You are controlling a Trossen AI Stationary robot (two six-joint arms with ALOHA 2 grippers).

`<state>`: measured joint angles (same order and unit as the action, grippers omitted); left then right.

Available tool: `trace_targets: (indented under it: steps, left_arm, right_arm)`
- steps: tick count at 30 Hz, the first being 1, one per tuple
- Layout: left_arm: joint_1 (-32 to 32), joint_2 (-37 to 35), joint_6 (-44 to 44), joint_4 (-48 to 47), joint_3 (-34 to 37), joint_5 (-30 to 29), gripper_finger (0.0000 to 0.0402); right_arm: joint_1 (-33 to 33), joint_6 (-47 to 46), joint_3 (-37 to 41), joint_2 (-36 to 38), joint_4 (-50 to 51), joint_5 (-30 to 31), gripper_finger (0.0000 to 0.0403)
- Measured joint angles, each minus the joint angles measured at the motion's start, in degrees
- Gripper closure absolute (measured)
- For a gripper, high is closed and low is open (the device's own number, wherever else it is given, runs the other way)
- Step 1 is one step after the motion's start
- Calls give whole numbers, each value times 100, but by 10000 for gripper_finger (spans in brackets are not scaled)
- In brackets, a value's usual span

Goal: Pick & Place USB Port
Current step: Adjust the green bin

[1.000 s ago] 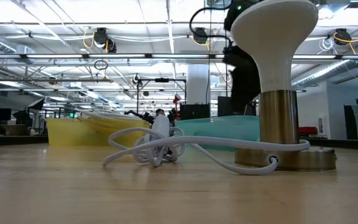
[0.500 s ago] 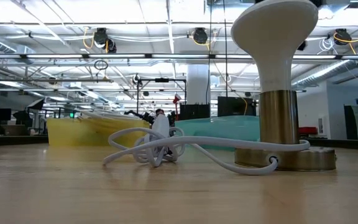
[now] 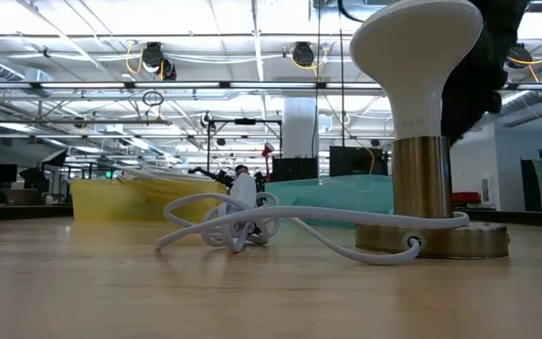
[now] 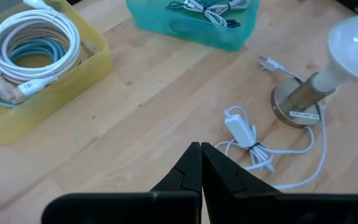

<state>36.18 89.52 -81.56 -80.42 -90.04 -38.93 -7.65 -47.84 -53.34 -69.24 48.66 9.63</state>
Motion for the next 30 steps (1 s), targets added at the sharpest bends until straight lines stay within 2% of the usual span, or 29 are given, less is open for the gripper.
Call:
trace_targets:
  steps: [2,7,12,21,25,30]
  left_arm:
    - [-31,0,0,-25,0,4,399]
    - [-65,0,11,-29,0,6,399]
    - [-65,0,46,-32,0,8,399]
    - [-65,2,14,22,0,8,400]
    - [-65,2,5,64,0,7,400]
    - [-65,2,9,76,0,6,400]
  right_arm:
    - [-40,-100,292,-91,-443,-236,402]
    - [-104,-249,683,-255,-1026,-151,403]
    - [-43,-253,738,-378,-1044,485,403]
    - [351,-559,738,-746,-391,1418,403]
    - [495,-561,740,-951,-287,1639,403]
    - [633,-396,740,-1042,-702,1758,403]
